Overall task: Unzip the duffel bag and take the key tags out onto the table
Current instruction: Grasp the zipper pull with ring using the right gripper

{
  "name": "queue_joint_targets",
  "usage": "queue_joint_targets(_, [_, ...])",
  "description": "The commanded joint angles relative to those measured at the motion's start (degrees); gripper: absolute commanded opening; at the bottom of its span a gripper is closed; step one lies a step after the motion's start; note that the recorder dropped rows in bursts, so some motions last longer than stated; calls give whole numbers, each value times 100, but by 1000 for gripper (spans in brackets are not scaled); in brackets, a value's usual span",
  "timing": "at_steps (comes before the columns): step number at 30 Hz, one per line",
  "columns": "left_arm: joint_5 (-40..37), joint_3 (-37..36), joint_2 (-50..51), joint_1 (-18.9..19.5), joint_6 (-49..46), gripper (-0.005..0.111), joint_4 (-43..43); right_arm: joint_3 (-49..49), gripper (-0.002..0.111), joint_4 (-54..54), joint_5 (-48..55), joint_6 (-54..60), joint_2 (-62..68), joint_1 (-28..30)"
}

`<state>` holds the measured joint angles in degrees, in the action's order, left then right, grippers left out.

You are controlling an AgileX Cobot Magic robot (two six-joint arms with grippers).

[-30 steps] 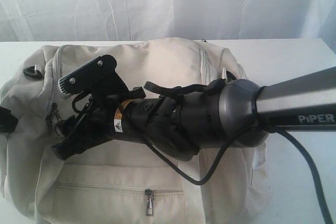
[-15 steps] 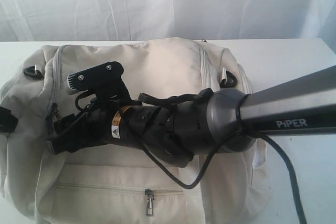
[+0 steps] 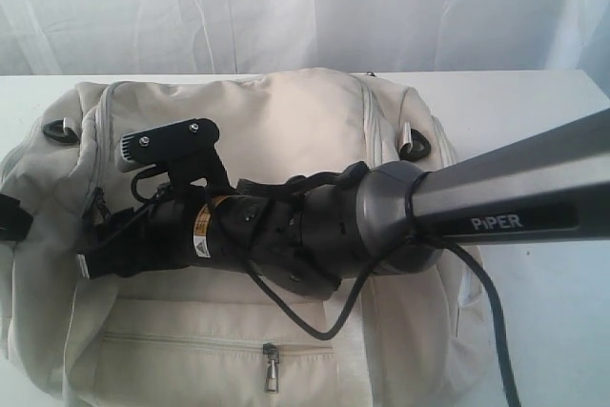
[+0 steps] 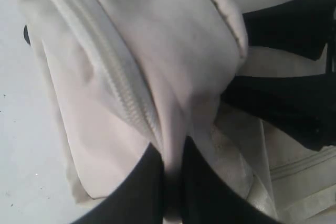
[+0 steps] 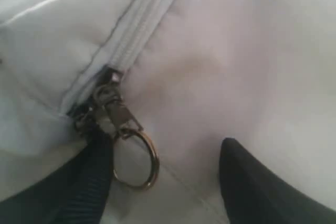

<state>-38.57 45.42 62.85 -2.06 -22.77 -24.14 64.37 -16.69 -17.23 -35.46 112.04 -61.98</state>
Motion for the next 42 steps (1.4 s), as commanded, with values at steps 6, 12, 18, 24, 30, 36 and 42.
queue_joint_targets(6, [-145, -25, -79, -1, 24, 0, -109, 29, 29, -805, 41, -625, 5, 32])
queue_joint_targets(12, [-145, -25, -79, -1, 24, 0, -109, 29, 14, -805, 41, -625, 5, 32])
queue_joint_targets(18, [-145, -25, -79, -1, 24, 0, -99, 29, 6, -805, -248, -625, 5, 32])
queue_joint_targets(24, [-145, -25, -79, -1, 24, 0, -99, 29, 5, -805, -214, -614, 5, 32])
queue_joint_targets(30, [-145, -25, -79, -1, 24, 0, -62, 29, 29, -919, 574, -207, -197, 32])
queue_joint_targets(36, [-155, -25, -79, -1, 24, 0, -63, 17, 70, -797, 809, -985, -285, 396])
queue_joint_targets(42, [-167, -25, -79, -1, 24, 0, -44, 28, 70, -2275, -301, -2426, -243, 476])
